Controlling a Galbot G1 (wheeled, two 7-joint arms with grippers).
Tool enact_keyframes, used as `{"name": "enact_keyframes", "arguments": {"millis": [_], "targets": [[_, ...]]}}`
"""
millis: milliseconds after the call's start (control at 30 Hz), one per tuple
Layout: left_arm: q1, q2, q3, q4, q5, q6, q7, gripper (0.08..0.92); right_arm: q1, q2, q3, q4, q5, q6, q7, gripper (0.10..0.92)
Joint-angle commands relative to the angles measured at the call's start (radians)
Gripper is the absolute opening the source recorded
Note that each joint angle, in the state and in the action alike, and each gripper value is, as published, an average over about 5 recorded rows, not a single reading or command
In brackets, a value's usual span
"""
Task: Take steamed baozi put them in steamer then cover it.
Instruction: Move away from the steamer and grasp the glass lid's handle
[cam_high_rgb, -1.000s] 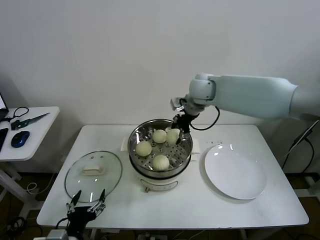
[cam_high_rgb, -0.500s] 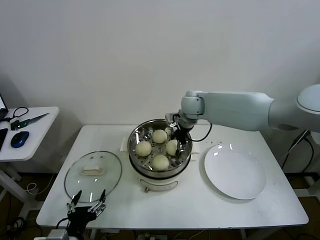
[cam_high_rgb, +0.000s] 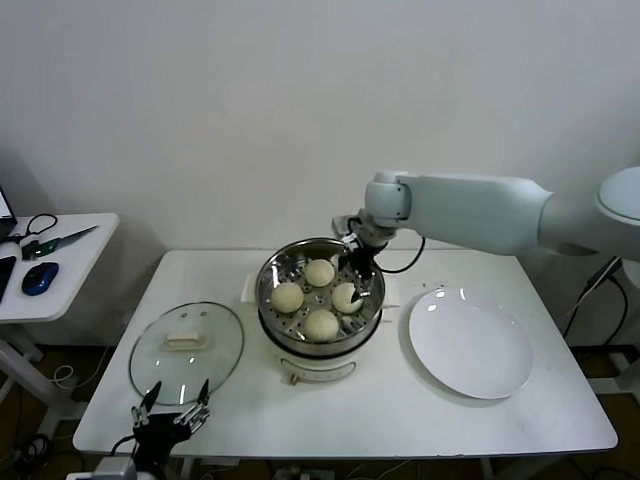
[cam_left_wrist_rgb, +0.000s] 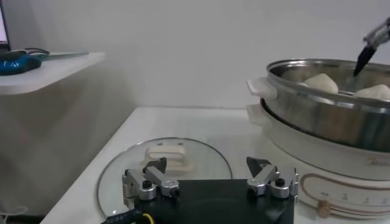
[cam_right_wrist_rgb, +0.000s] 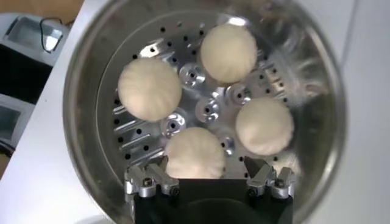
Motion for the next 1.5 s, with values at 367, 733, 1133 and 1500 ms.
{"name": "enact_keyframes", "arguments": {"millis": [367, 733, 1133, 1500], "targets": [[-0.013, 0.002, 0.002, 0.000, -0.012, 0.025, -0.024, 0.823, -0.462, -0.559, 0.852, 0.206, 0.169, -0.069, 0.721, 0.823], [-0.086, 0.042, -0.010, 0.000, -0.066, 0.006, -0.039, 0.823, -1.586, -0.698, 1.942, 0.436, -0.058, 0.080, 0.777, 0.823], [-0.138, 0.073, -0.010, 0.029, 0.004, -0.035, -0.047, 0.823, -2.232, -0.325, 2.449, 0.511, -0.163, 0.357, 0.766, 0.823], [-0.125, 0.097, 0.002, 0.069, 0.201, -0.151, -0.055, 0.823, -2.363, -0.055, 2.408, 0.525, -0.246, 0.516, 0.781, 0.823]]}}
